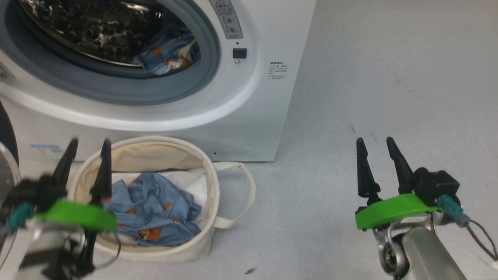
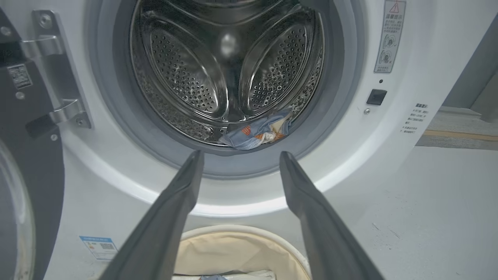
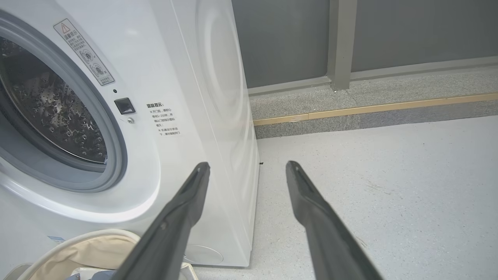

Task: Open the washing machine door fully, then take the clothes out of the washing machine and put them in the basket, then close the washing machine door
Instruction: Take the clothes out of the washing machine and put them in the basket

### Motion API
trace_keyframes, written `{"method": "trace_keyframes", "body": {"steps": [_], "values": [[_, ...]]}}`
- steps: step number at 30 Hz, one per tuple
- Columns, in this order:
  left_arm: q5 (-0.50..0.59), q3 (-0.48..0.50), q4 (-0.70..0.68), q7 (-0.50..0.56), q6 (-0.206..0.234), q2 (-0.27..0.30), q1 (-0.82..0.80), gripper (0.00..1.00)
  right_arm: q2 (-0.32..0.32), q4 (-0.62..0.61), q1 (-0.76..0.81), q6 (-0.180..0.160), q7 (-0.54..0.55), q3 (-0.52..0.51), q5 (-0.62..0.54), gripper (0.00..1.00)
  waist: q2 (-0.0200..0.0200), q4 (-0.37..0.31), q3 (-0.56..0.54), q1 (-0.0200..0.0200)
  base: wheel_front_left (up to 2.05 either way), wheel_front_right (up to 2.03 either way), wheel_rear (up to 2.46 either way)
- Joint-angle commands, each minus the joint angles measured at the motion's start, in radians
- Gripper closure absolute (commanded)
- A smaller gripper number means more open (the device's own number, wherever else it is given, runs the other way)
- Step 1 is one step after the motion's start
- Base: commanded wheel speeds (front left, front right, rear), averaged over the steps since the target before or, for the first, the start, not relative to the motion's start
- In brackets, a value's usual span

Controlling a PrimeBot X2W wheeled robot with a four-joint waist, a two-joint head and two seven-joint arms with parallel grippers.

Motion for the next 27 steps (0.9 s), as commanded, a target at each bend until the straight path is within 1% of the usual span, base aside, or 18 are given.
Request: {"method": "trace_keyframes", "body": {"steps": [1,5,8,10,12,13,17,19,24,27], "values": [[-0.014,0.01,-0.016,0.015,-0.006,0.047,-0.102,0.0,0.01,-0.038,-0.035,0.001,-0.005,0.015,-0.005,0.0,-0.0001,0.004,0.021,0.0,0.0,0.0,0.0],[-0.047,-0.076,0.032,0.076,-0.006,0.068,-0.27,0.0,0.011,-0.052,-0.056,0.001,-0.005,0.016,-0.011,0.0,-0.0001,0.009,0.079,0.0,0.0,0.0,0.0],[-0.087,-0.143,0.102,0.116,-0.006,0.08,-0.406,0.0,0.013,-0.06,-0.076,0.001,-0.005,0.018,-0.011,0.0,-0.0001,0.004,0.125,0.0,0.0,0.0,0.0],[-0.141,-0.201,0.154,0.156,-0.006,0.083,-0.492,0.0,0.015,-0.066,-0.088,0.001,-0.005,0.021,-0.012,0.0,-0.0001,-0.003,0.157,0.0,0.0,0.0,0.0],[-0.183,-0.263,0.203,0.186,-0.006,0.101,-0.578,0.0,0.017,-0.071,-0.101,0.001,-0.005,0.025,-0.014,0.0,-0.0001,-0.012,0.191,0.0,0.0,0.0,0.0],[-0.183,-0.263,0.203,0.186,-0.006,0.101,-0.578,0.0,0.017,-0.071,-0.101,0.001,-0.005,0.025,-0.014,0.0,-0.0001,-0.012,0.191,0.0,0.0,0.0,0.0],[-0.264,-0.37,0.318,0.265,-0.006,0.137,-0.733,0.0,0.023,-0.082,-0.127,0.001,-0.005,0.023,-0.016,0.0,-0.0001,-0.038,0.255,0.0,0.0,0.0,0.0],[-0.287,-0.418,0.374,0.3,-0.006,0.159,-0.806,0.0,0.025,-0.087,-0.138,0.001,-0.005,0.023,-0.018,0.0,-0.0001,-0.054,0.282,0.0,0.0,0.0,0.0],[-0.382,-0.481,0.503,0.4,-0.006,0.177,-0.945,0.0,0.03,-0.094,-0.156,0.001,-0.005,0.017,-0.023,0.0,-0.0001,-0.091,0.331,0.0,0.0,0.0,0.0],[-0.425,-0.518,0.547,0.446,-0.006,0.178,-1.013,0.0,0.032,-0.1,-0.162,0.001,-0.005,0.012,-0.027,0.0,-0.0001,-0.103,0.356,0.0,0.0,0.0,0.0]]}}
